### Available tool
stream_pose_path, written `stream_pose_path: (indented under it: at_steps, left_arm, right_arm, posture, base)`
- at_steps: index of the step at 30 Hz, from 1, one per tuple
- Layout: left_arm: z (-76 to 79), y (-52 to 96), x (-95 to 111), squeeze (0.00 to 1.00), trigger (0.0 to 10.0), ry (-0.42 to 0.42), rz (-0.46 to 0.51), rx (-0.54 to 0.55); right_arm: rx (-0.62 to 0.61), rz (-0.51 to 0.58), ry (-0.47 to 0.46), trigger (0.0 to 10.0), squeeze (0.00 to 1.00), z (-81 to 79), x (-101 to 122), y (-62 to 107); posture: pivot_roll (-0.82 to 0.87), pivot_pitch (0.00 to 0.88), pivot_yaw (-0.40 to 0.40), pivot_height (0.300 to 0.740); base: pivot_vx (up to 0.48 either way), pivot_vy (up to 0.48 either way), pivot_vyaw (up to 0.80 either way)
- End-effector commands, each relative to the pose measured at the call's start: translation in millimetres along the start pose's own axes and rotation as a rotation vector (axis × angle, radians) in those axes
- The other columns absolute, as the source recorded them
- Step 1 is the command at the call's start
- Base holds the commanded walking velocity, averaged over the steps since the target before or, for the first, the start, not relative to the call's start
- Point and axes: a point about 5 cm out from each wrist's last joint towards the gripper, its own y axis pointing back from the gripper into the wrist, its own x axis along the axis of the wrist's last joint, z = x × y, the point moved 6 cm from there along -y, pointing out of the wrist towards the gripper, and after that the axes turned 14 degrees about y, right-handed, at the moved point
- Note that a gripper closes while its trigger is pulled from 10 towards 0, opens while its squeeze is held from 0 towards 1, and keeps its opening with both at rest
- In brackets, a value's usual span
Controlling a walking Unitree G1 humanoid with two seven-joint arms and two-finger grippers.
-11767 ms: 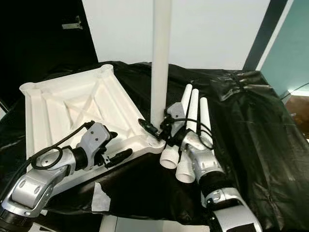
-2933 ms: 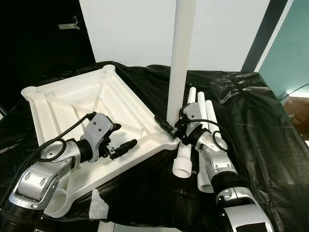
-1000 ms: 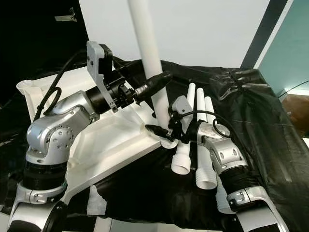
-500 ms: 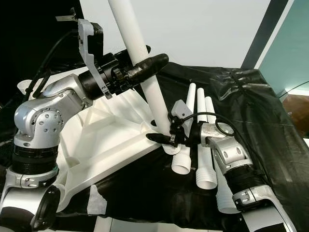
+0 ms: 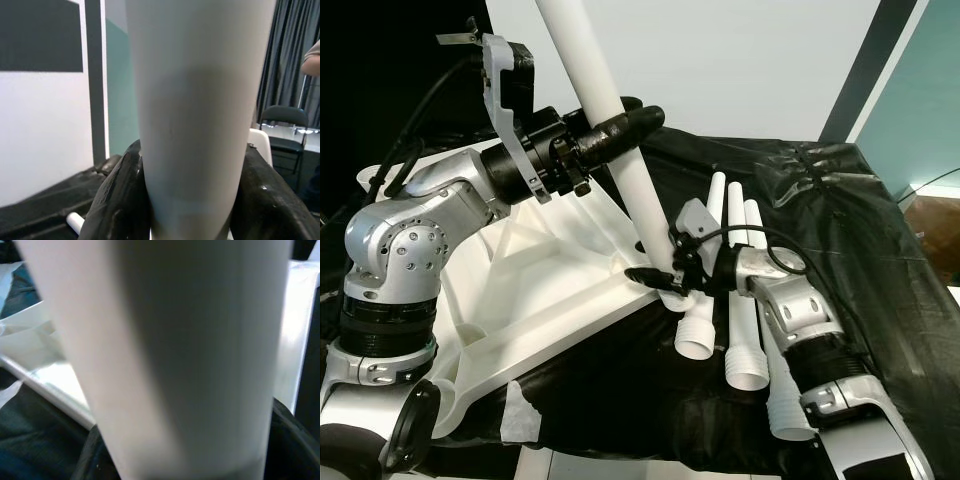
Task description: Building children table
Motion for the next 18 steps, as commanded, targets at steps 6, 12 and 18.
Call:
stream_pose_path:
  at_steps: [6,12,18]
  left_arm:
    - [10.3,-12.4,1.2,0.00,10.0,-0.038,-0.036,-0.042]
    - [-4.7,-17.1,10.7,0.00,10.0,-0.045,0.020,0.071]
    - [-31.1,-19.4,13.2,0.00,10.0,-0.050,0.046,0.259]
  right_arm:
    - [-0.146,-0.002,-0.034,10.0,0.00,25.5,1.5,2.6]
    - [-0.203,0.007,-0.033,10.0,1.00,31.2,3.4,0.0]
    - [-0.327,-0.001,-0.020,10.0,0.00,37.2,4.8,-11.3]
  posture:
    - [0.01,0.000,-0.044,0.740]
    - [0.02,0.000,-0.044,0.740]
    - [0.02,0.000,-0.050,0.740]
  base:
    - [0.000,0.000,0.00]
    - [0.000,0.000,0.00]
    - [0.000,0.000,0.00]
